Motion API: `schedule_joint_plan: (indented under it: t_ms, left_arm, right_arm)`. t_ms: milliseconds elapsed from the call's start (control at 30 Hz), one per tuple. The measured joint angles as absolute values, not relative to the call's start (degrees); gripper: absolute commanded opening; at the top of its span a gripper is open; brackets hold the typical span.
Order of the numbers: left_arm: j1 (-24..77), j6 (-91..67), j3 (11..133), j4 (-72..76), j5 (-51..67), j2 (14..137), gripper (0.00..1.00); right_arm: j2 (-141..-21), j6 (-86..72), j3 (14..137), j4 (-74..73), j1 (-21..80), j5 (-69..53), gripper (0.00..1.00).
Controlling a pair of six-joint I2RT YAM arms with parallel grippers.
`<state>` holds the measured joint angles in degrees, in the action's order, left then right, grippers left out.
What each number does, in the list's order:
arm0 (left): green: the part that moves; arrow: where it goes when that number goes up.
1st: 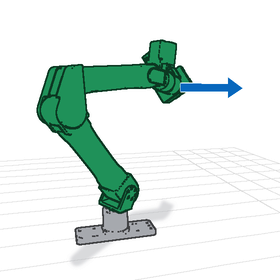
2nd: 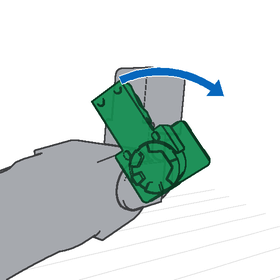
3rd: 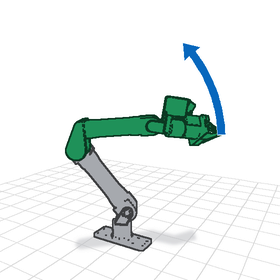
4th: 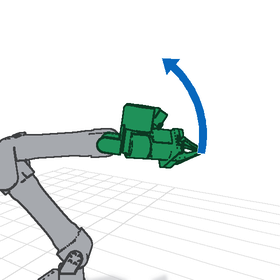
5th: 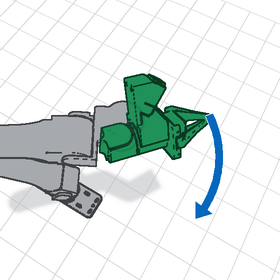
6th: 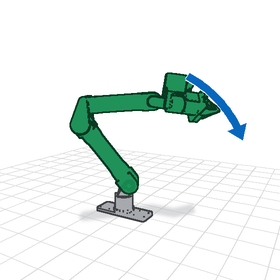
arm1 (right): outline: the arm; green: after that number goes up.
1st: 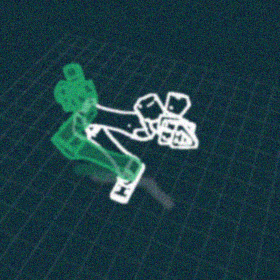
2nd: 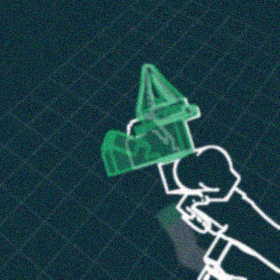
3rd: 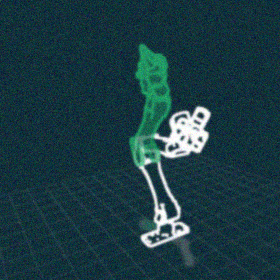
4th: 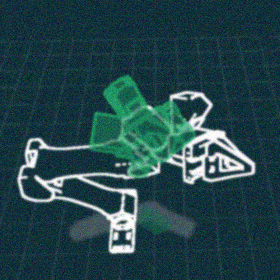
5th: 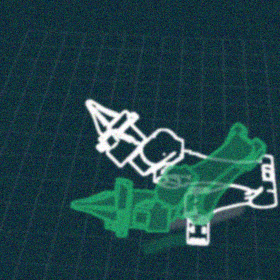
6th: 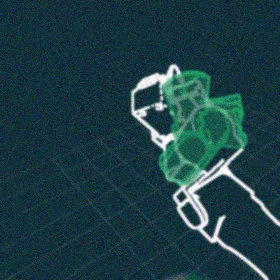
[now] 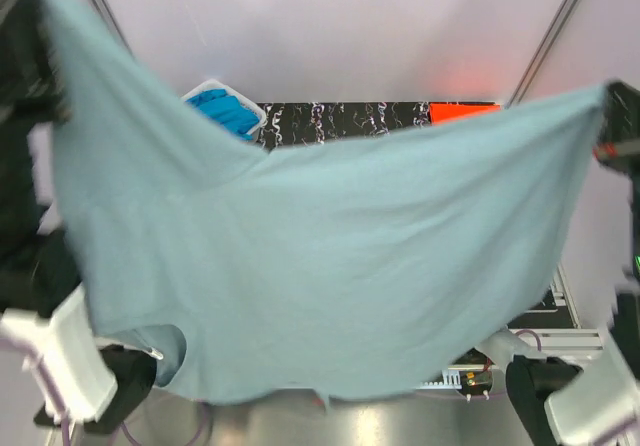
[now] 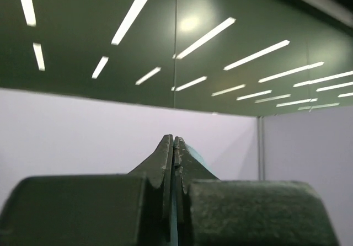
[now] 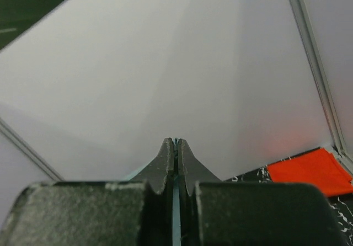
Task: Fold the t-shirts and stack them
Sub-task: Flatten the tshirt out
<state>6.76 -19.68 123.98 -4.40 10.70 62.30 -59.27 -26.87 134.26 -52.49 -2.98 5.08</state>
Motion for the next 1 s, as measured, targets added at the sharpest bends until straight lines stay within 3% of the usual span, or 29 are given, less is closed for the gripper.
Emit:
schedule_joint_plan:
  t_ms: [133, 367, 467, 733, 1000]
  left_arm:
    - [6.79, -18.98, 115.74, -0.19, 11.18, 70.19, 0.00]
    - [8.29, -15.09, 90.94, 5.37, 11.31, 85.49, 0.00]
    - [9.10, -12.75, 85.86, 6.46, 11.88, 91.64, 0.00]
    - [9.85, -7.88, 83.07, 13.19, 12.97, 104.75, 0.00]
    - [9.82, -5.80, 84.34, 16.10, 13.28, 110.93, 0.00]
  right_arm:
    - [-66.11, -26.13, 119.39, -43.62, -2.98, 5.48, 0.00]
    - [-74.89, -25.74, 84.84, -28.05, -2.98, 6.09, 0.00]
    - [-78.17, -25.71, 76.97, -22.94, -3.01, 6.00, 0.00]
    - [-97.71, -24.82, 77.21, -2.35, -3.70, -1.28, 0.00]
    - [-112.51, -24.38, 81.89, 4.49, -4.12, -9.39, 0.00]
